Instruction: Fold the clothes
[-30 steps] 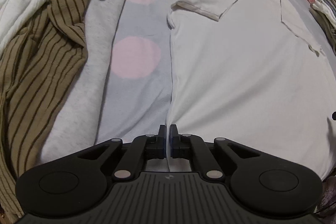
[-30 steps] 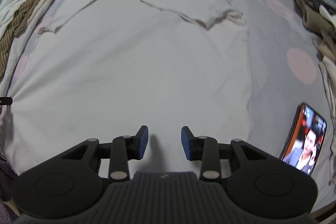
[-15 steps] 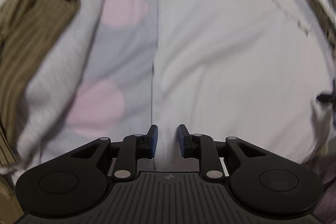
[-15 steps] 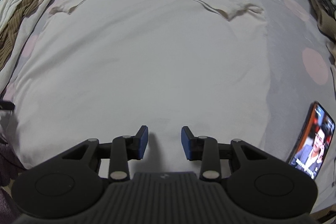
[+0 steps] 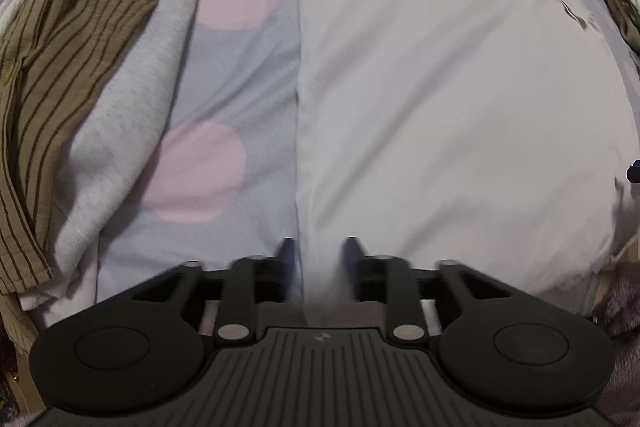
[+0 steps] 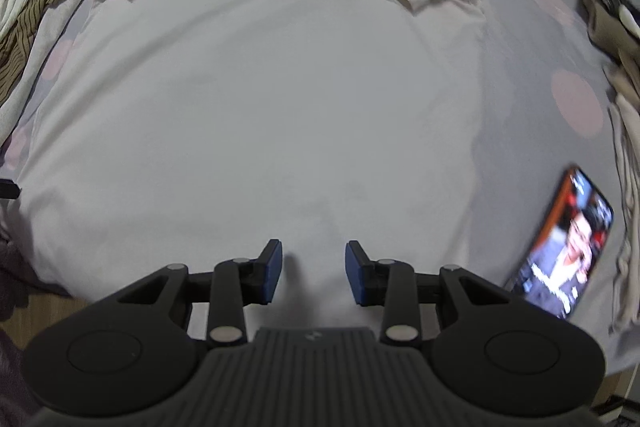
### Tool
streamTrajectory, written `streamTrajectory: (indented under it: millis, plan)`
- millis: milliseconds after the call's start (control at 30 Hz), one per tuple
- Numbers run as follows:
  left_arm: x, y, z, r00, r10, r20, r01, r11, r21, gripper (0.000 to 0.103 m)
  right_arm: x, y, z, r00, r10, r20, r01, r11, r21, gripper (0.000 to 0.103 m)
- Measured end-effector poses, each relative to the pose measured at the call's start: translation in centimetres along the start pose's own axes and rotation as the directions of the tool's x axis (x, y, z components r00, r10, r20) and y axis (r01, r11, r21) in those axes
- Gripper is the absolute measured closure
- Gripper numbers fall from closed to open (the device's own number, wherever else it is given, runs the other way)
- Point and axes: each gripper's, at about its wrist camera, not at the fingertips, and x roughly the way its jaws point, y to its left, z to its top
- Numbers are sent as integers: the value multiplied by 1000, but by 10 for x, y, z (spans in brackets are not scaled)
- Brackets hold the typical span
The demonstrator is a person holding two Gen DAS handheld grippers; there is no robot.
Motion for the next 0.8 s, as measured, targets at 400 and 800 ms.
streamTrajectory:
  millis: [400,800]
  plan:
    - [24,-17,-18,992,87,-95,-76,991,111,71,23,-34,-55,964,-131,-233,140,990,21,65]
    - [27,-27,-25,991,80,-105,-61,983,174,101,32,-26,-62,962,-141,-236,142,990,-13,97]
